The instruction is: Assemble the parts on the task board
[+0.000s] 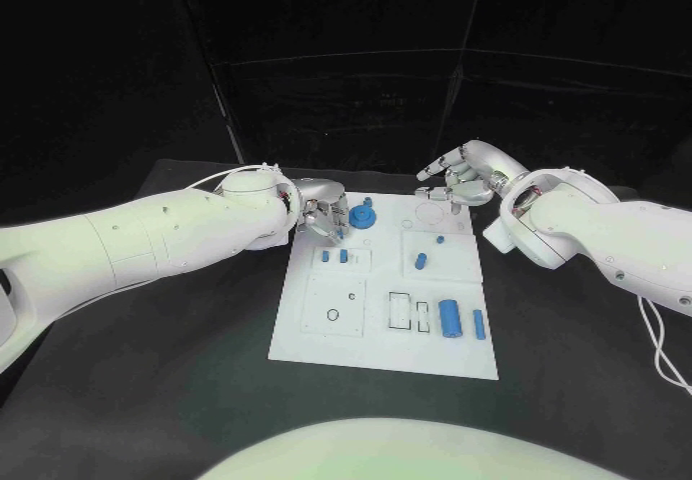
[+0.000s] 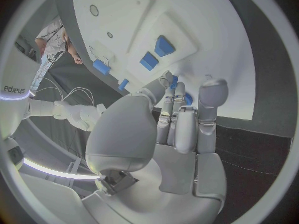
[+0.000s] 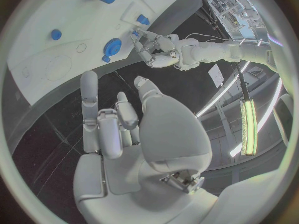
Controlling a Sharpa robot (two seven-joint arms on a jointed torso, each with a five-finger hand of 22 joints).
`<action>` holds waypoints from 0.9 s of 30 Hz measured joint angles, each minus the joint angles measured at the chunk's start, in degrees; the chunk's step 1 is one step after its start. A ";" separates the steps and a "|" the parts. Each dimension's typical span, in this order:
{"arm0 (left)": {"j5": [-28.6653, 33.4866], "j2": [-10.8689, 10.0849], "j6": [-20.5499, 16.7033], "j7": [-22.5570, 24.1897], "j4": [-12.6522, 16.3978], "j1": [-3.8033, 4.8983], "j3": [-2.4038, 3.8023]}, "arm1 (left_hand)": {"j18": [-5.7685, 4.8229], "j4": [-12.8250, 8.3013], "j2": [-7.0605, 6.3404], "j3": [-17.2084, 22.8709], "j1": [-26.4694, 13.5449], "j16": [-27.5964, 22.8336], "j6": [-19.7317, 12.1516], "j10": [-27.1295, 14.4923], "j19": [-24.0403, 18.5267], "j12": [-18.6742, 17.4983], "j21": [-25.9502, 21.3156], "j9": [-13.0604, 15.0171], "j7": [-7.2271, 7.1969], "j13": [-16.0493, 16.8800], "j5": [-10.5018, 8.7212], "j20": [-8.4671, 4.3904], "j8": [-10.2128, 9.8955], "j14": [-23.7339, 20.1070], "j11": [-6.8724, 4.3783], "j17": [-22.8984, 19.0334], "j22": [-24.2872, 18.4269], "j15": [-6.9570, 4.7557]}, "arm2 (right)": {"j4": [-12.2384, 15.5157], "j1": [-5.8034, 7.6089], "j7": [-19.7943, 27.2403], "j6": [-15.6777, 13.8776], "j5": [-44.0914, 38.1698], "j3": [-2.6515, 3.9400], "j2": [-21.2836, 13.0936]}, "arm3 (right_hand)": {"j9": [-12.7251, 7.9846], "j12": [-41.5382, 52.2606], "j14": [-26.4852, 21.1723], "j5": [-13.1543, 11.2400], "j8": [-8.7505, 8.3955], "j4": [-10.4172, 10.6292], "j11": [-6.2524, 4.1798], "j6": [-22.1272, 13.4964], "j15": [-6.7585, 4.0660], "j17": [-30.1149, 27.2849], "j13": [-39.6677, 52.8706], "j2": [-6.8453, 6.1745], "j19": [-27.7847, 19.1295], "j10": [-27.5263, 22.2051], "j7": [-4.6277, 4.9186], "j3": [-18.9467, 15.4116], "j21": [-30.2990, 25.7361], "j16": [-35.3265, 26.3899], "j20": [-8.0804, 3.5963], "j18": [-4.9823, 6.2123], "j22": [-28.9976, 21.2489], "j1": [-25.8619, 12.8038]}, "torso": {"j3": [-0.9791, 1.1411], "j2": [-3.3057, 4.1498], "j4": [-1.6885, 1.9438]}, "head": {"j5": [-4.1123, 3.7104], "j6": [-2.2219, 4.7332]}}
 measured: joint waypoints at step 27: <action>1.55 0.11 0.76 -0.06 -1.03 -0.10 -0.04 | 0.00 0.00 -2.11 0.00 -2.11 -0.53 -4.94 -4.87 -0.74 -4.61 -1.39 -2.16 1.42 -0.29 0.01 0.73 -4.21 -0.01 1.75 -1.77 -0.70 0.83 | -0.07 0.00 0.03 0.00 0.00 0.00 -0.13 | 0.00 0.00 0.00 0.00 0.00 -0.01 0.00 0.00 0.00 0.00 0.00 0.00 0.00 0.00 0.00 0.00 0.00 0.00 0.00 0.00 0.01 0.00 | 0.01 0.00 -0.03 | -0.01 0.00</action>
